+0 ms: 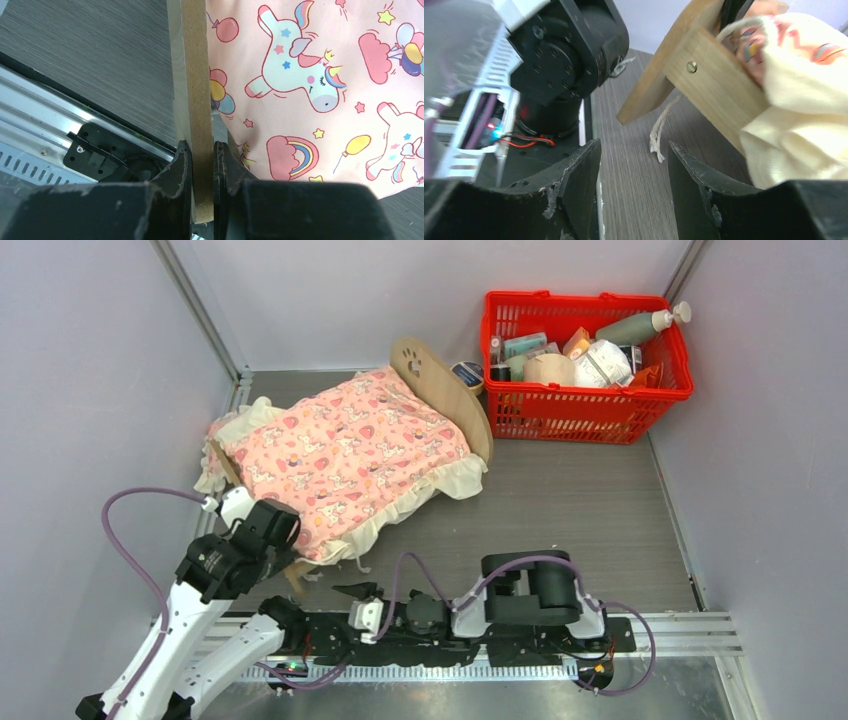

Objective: Set up the pet bed
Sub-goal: Cross the ropes on the bed frame.

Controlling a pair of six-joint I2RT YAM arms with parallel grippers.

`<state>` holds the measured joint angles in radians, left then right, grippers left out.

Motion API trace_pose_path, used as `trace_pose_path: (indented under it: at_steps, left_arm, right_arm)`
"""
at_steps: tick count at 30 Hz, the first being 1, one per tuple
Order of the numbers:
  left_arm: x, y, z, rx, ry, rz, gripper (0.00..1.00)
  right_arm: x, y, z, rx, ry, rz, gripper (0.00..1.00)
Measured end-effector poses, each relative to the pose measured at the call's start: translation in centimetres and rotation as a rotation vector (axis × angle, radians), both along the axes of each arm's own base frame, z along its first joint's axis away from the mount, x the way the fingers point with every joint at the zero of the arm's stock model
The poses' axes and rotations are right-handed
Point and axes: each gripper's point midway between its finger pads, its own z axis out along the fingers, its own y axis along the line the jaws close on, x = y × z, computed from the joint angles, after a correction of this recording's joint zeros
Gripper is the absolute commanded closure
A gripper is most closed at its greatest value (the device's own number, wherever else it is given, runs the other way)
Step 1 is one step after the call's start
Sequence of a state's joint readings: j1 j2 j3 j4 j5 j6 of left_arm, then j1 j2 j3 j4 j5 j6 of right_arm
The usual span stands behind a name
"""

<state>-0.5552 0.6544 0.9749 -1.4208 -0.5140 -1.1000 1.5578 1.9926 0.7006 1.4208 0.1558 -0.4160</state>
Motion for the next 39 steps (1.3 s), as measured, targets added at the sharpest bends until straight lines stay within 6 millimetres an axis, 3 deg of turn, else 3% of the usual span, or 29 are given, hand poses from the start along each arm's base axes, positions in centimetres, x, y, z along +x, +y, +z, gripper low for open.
trace_pose_path:
  at_steps: [6, 15, 22, 24, 26, 27, 29, 34, 39]
  left_arm:
    - [0.0, -0.1, -0.2, -0.011, 0.002, 0.013, 1.0]
    - [-0.1, -0.2, -0.2, -0.025, -0.008, 0.013, 1.0]
    - [0.1, -0.1, 0.0, -0.024, -0.022, 0.016, 1.0]
    - [0.2, -0.1, 0.0, -0.023, -0.024, 0.016, 1.0]
    - [0.2, -0.1, 0.0, -0.025, -0.026, 0.016, 1.0]
    - [0.2, -0.1, 0.0, -0.027, -0.028, 0.016, 1.0]
    - [0.2, -0.1, 0.1, -0.029, -0.035, 0.016, 1.0]
    - [0.3, 0.0, 0.4, -0.023, -0.051, 0.015, 1.0]
    - [0.6, 0.1, 1.2, -0.023, -0.082, 0.008, 1.0]
  right_arm:
    - [2.0, 3.6, -3.9, -0.042, -0.031, -0.056, 0.42]
    - [7.0, 6.6, -4.6, -0.003, 0.01, -0.107, 0.4]
    - [6.8, 8.0, -5.9, -0.052, 0.013, -0.027, 0.4]
    - [6.7, 8.1, -6.0, -0.061, 0.01, -0.004, 0.44]
    - [6.6, 8.3, -6.3, -0.071, 0.009, 0.016, 0.61]
    - [6.5, 8.5, -6.4, -0.072, 0.009, 0.022, 0.8]
    - [6.4, 8.9, -6.5, -0.073, 0.01, 0.034, 0.93]
    - [6.1, 8.4, -7.0, -0.081, 0.029, 0.044, 0.95]
    - [5.1, 5.2, -8.4, -0.143, 0.075, 0.049, 0.95]
